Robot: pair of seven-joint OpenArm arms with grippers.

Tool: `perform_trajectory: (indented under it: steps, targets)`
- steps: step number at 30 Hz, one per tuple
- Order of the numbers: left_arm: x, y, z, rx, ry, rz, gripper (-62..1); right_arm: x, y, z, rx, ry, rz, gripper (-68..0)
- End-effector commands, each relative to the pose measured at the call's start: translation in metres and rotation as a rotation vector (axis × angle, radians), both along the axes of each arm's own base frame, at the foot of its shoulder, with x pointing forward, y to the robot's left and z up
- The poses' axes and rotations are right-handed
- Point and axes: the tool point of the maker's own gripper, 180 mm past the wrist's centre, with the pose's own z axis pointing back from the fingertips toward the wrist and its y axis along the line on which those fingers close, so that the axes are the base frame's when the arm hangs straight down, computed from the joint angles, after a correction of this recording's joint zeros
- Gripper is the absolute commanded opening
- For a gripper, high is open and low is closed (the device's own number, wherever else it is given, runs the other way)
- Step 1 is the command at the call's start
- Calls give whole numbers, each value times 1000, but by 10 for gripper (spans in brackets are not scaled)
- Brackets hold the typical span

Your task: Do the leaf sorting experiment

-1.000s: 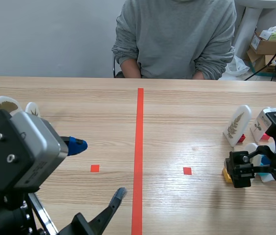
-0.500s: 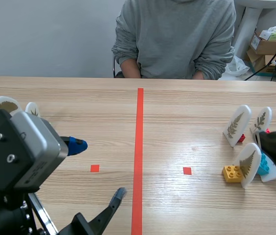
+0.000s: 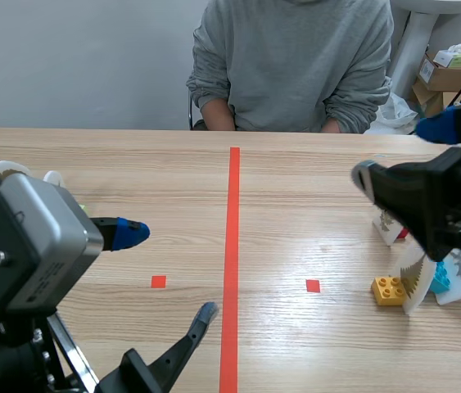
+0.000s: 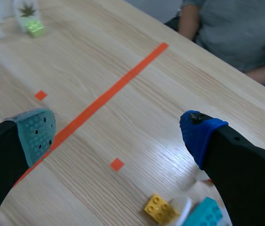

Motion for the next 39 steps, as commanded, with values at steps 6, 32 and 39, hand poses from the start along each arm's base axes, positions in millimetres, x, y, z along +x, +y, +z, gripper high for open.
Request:
perform_trajectory:
  steps: [6, 32, 39]
  targets:
    - [8, 4, 15, -112, 0, 58, -69, -8, 38, -13, -81, 51, 186, -139]
    - [41, 62, 30, -105, -81, 274, -67, -18, 63, -39, -215, 121, 296, -140]
    - [41, 62, 31, -111, -80, 276, -67, -10, 51, -39, -253, 91, 258, -140]
